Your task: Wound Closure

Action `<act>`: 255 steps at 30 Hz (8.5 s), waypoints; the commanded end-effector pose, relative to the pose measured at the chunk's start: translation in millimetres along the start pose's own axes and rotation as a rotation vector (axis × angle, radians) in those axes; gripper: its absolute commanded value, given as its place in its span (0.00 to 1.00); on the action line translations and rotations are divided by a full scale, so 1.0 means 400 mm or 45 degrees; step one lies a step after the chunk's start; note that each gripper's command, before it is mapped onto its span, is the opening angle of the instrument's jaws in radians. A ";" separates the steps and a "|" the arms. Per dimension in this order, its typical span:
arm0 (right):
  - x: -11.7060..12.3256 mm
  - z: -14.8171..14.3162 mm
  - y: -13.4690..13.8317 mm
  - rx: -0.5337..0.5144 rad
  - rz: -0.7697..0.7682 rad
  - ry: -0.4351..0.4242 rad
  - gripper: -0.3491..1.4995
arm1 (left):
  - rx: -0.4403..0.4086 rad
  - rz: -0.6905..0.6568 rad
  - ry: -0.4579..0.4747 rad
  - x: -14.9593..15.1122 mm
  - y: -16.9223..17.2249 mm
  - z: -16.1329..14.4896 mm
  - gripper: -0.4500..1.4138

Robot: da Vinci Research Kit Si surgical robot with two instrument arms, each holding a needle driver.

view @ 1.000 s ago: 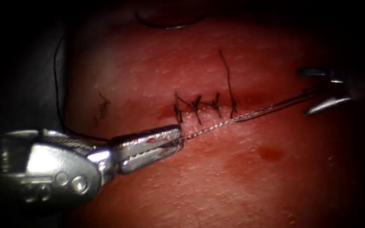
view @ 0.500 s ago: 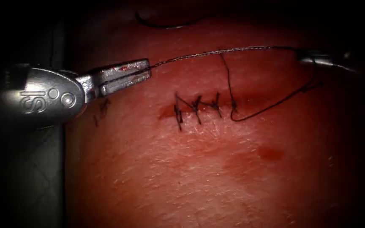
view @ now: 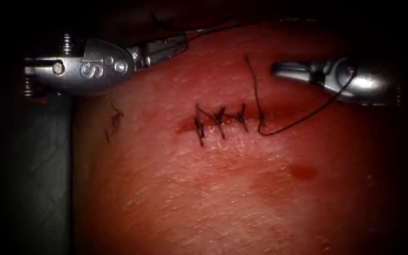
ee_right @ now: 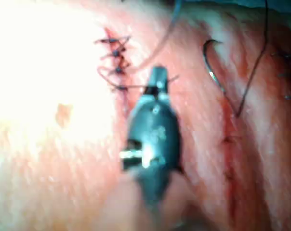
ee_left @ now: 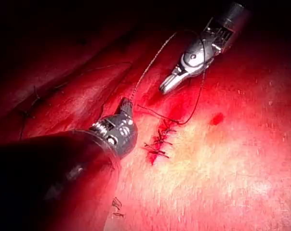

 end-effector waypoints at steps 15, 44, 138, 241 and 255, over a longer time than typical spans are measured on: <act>0.0065 0.0052 -0.0111 -0.047 0.012 0.119 0.00 | -0.006 0.312 -0.237 -0.0104 0.0218 0.0201 0.00; 0.0025 0.0115 -0.0140 -0.426 0.606 -0.411 0.74 | -0.024 0.441 -0.302 0.0067 0.0336 -0.0021 0.00; -0.0048 0.0037 -0.0296 -0.551 0.493 -0.219 0.00 | -0.004 0.303 -0.508 -0.0448 -0.0345 0.0515 0.00; -0.0060 0.0000 -0.0179 -0.336 0.674 -0.263 0.86 | 0.063 -0.018 -0.050 0.0368 -0.0507 0.0153 0.00; -0.0117 0.0097 -0.0155 -0.292 0.690 -0.304 0.89 | 0.058 -0.017 0.006 0.0462 -0.0483 0.0062 0.00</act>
